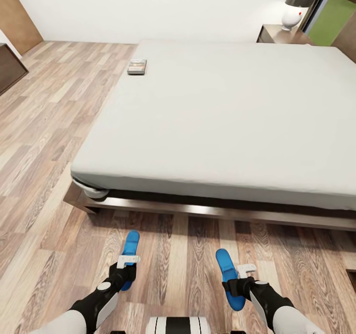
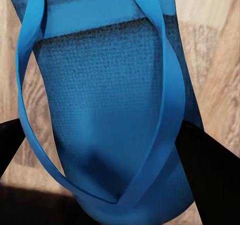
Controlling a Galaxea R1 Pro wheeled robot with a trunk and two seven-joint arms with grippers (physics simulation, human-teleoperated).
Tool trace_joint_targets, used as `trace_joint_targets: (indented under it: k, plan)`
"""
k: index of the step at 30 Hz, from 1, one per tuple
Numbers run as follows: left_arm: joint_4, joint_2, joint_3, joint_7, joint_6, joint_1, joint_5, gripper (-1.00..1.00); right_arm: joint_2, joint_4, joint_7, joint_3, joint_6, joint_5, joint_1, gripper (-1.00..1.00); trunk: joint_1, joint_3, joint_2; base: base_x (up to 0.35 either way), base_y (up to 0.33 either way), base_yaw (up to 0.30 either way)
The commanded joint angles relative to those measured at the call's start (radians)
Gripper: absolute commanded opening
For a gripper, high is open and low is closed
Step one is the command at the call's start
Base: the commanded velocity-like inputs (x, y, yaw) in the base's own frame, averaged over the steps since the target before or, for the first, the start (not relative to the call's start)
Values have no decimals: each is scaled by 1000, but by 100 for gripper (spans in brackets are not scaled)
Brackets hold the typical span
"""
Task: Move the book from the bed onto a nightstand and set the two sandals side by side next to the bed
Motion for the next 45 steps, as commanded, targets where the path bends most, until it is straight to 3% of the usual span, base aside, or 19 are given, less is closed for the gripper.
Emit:
trace_joint_targets:
  k: [1,12,28,45]
  plan:
    - [0,1,-8,4,-3,-6,9,-100,1,-2,6,-5,5,5,-2,-100,0,-2,0,0,0,0]
    - [-8,4,-8,21,-3,-49,10,-100,-1,-1,-3,-9,-1,4,-7,-100,0,-20,0,0,0,0]
    - [-13,6,-8,22,-4,-53,10,-100,0,0,-5,-10,-3,4,-6,-100,0,-45,0,0,0,29]
    - [-13,6,-8,21,-4,-53,10,-100,1,0,7,-8,-7,4,-4,-100,0,-48,0,64,6,6]
